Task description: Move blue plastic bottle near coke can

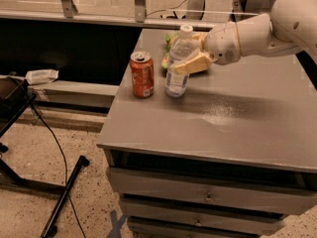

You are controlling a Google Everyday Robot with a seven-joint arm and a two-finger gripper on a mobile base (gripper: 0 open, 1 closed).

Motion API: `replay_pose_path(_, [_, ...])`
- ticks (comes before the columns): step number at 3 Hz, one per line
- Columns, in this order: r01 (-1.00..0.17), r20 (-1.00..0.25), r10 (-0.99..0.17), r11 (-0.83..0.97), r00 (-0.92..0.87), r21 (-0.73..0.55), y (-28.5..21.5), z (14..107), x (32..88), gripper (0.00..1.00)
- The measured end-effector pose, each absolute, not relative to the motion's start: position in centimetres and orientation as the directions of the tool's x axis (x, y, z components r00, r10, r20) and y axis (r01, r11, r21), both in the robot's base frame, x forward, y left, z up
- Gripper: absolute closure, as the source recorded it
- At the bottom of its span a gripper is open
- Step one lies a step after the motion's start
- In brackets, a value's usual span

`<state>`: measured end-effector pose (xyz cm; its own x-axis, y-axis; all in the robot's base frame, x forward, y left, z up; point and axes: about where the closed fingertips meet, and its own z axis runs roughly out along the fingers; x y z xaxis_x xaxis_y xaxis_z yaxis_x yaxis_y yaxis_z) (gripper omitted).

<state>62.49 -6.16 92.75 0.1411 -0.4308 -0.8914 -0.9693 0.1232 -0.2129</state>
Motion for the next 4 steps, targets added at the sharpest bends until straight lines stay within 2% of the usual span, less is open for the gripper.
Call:
replay_pose_path(3, [-0.972, -0.893, -0.427, 0.11, 0.143, -0.209, -5.36, 92.56, 62.47, 0.05])
replay_pose_path(4, [-0.972, -0.893, -0.426, 0.108, 0.144, -0.208, -5.19, 92.52, 62.46, 0.0])
